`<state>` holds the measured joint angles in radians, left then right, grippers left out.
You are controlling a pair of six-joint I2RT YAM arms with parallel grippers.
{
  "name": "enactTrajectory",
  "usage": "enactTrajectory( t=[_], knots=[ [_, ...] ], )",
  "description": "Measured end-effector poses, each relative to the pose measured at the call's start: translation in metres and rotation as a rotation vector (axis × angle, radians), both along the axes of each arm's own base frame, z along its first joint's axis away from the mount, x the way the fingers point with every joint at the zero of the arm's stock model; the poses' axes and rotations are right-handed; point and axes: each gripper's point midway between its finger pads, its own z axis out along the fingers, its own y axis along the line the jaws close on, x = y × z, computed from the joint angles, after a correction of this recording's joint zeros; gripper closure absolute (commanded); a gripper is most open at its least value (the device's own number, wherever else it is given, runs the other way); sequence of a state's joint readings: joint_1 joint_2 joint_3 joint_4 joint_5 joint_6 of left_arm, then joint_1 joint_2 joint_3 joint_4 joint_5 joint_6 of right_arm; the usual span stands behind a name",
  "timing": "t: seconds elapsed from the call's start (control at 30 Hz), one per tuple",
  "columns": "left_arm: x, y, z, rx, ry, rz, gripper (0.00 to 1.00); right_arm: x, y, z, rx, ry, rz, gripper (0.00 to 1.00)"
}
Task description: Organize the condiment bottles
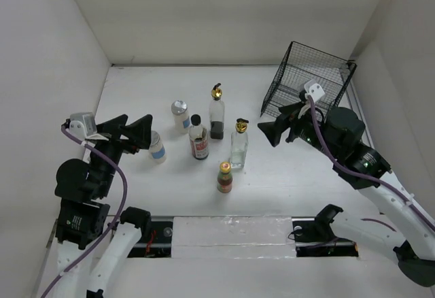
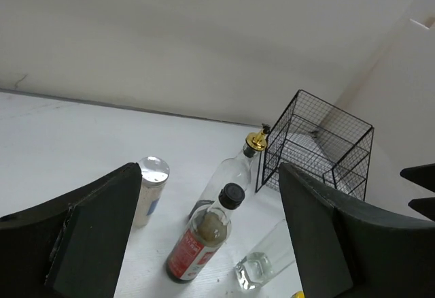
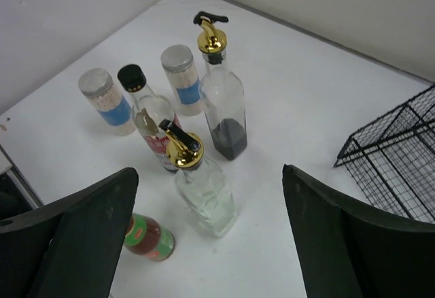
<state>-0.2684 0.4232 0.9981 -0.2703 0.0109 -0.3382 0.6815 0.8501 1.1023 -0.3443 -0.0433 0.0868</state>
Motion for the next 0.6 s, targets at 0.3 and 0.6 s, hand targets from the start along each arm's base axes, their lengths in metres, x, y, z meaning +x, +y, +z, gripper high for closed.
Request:
enactTrajectory(
  t=[0.3, 0.6],
  knots=[
    [0.014, -0.011, -0.012, 0.007, 0.017, -0.037, 0.63, -0.009, -0.006, -0.018, -0.058, 0.043, -0.002, 0.99],
    [0.046, -0.022, -0.035, 0.009, 0.111, -0.048, 0.58, -0.017, -0.008, -0.037, -0.124, 0.094, 0.032, 0.12]
  ],
)
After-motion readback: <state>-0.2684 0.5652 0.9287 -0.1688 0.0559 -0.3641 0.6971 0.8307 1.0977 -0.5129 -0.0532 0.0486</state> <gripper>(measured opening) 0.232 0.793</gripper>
